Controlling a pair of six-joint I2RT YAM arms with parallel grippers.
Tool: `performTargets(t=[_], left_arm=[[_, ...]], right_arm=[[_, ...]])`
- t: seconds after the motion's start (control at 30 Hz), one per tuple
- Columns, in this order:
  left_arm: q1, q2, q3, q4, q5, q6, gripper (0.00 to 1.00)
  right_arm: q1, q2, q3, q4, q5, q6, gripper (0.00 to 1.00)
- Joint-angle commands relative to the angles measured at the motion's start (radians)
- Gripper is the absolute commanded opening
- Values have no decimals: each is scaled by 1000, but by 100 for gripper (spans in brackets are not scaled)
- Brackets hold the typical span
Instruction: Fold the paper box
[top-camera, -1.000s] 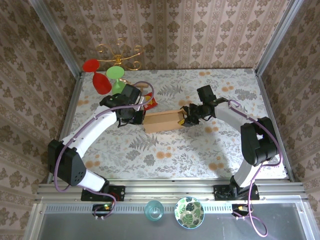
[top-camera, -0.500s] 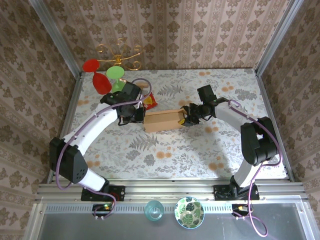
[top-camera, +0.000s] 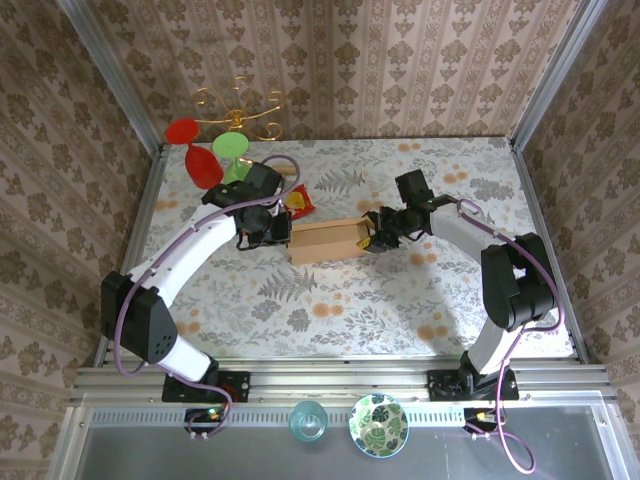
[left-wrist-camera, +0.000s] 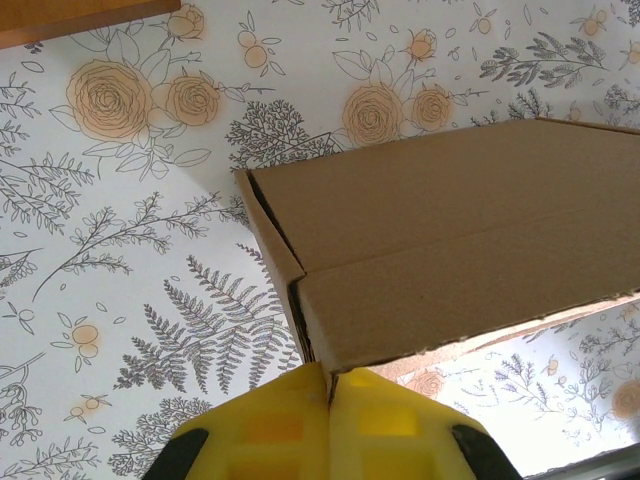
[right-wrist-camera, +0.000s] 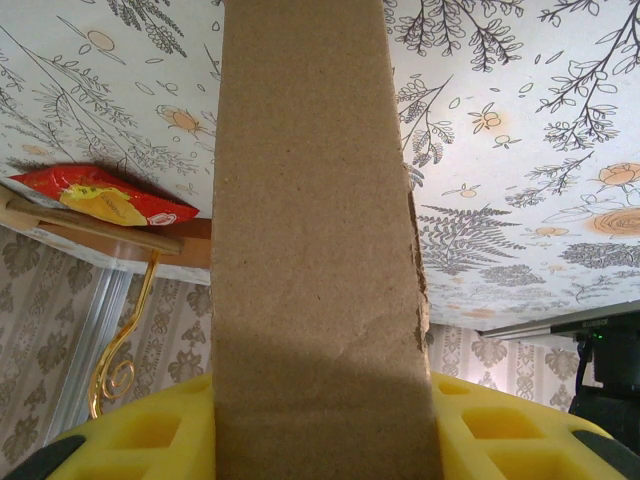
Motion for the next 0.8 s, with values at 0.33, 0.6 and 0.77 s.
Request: performTargets(t=[0.33,0.6,0.77], left_arm=[[-11,-21,-117,132,-23,15,0],[-30,-25,-169,164,-78,44,0],[-44,-22,-186,179,-120,54,0]], right_arm=[[-4,35,-12,19,2,25,39],[-12,40,-15,21,5,18,40],[-18,44,-3,8,6,-1,45]])
